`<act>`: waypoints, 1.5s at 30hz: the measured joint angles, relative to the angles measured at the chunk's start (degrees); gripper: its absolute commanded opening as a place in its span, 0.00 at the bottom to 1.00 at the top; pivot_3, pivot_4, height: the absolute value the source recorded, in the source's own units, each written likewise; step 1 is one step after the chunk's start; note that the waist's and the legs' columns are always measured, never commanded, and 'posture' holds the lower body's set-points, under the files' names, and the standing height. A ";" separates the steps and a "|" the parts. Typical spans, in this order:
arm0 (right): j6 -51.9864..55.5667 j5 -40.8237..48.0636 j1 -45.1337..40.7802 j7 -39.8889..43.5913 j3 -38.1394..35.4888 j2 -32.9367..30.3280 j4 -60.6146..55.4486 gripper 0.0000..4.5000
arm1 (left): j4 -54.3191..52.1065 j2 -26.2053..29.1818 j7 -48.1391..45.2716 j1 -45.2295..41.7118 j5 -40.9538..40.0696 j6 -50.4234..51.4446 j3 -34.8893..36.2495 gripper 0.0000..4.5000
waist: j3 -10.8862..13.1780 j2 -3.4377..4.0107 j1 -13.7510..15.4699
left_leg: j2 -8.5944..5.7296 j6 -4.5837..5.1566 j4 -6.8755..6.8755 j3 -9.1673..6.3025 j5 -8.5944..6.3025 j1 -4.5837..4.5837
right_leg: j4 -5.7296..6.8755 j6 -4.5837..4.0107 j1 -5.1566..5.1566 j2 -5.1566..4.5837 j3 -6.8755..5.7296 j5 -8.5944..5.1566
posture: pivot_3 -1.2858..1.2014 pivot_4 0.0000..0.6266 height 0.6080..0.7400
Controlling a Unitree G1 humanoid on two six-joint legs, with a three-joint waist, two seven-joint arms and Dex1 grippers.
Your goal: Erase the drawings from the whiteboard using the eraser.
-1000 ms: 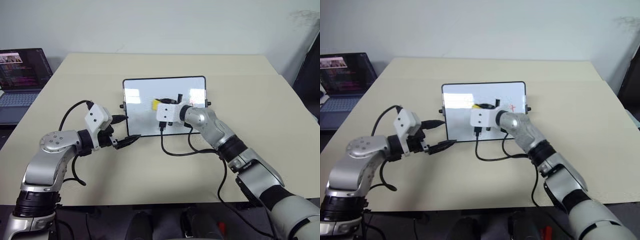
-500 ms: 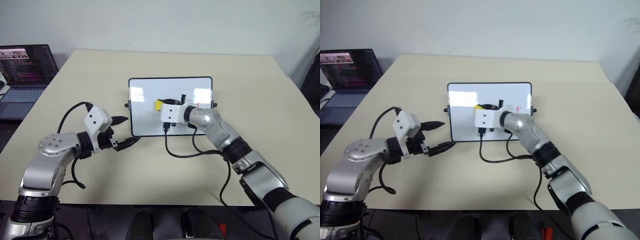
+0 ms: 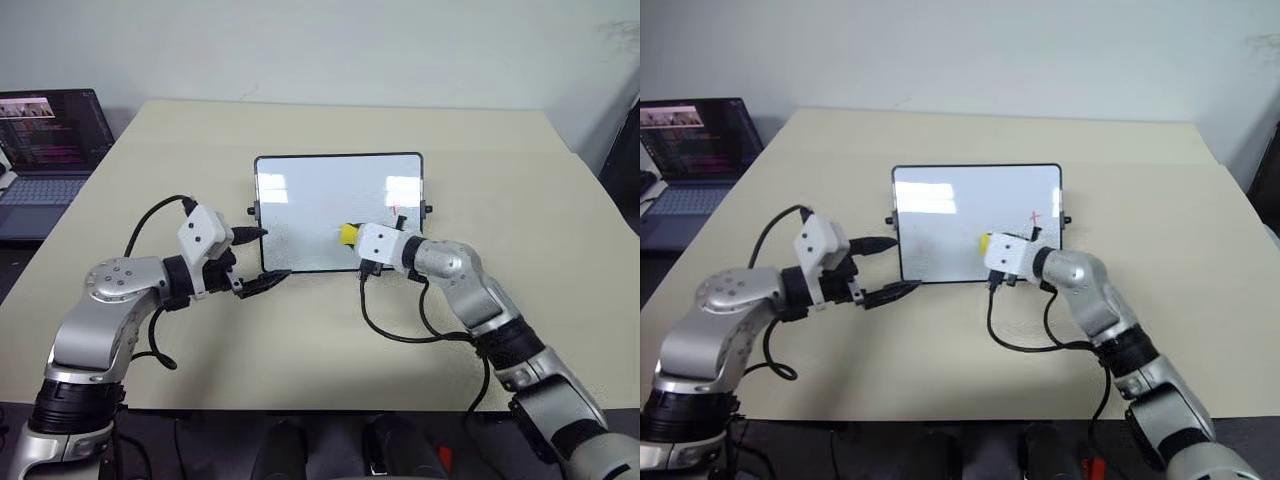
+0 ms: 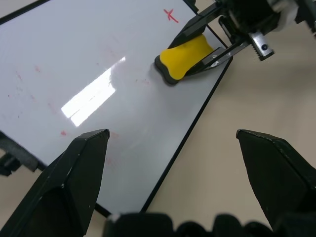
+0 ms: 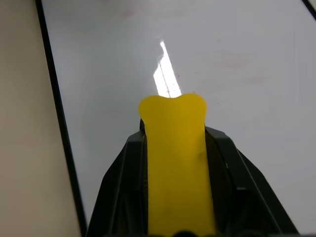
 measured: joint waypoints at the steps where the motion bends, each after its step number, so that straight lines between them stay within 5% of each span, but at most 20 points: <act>1: 2.20 1.01 1.36 0.39 -1.22 -0.16 -2.76 0.27 | 0.01 -0.27 -0.02 -0.53 -0.01 0.01 -0.22 1.00 | 0.00 0.00 -0.02 | -0.01 -0.02 -0.01 0.01 -0.02 0.00 | -0.05 0.00 0.00 0.00 0.00 0.00 | 0.52 0.24 1.00; 9: 18.29 5.76 18.38 -0.57 -11.85 -4.85 -21.71 0.27 | 0.31 -2.09 -1.34 -2.66 -0.17 -0.18 -3.56 1.00 | 0.01 0.00 -0.05 | -0.08 -0.16 -0.08 0.04 -0.13 -0.09 | -0.31 0.04 0.01 0.00 0.01 -0.02 | 0.52 0.24 1.00; 17: 22.31 7.11 21.07 -3.77 -13.38 -5.32 -26.39 0.27 | 3.05 -3.28 -3.14 -6.24 0.01 -1.82 -5.44 1.00 | 0.01 0.01 -0.39 | -0.11 -0.16 -0.06 0.07 -0.13 0.00 | -0.21 0.28 0.01 0.17 0.03 -0.17 | 0.52 0.24 1.00; 33: 11.56 3.09 3.53 -16.08 -8.40 -1.90 -5.30 0.27 | 5.08 -6.13 -3.46 -8.06 0.88 -2.96 -7.41 1.00 | 0.01 0.01 -0.28 | -0.16 -0.16 0.00 0.12 -0.13 -0.06 | -0.23 0.02 0.01 0.14 0.07 0.00 | 0.52 0.24 1.00; 45: 7.25 2.27 -0.48 -9.57 -3.71 -4.64 1.91 0.27 | 5.93 -6.04 -3.35 -8.16 1.32 -2.99 -7.45 1.00 | -0.04 -0.06 -0.33 | -0.14 -0.15 0.08 0.12 -0.12 0.24 | -0.03 0.02 0.21 0.14 0.09 0.00 | 0.52 0.24 1.00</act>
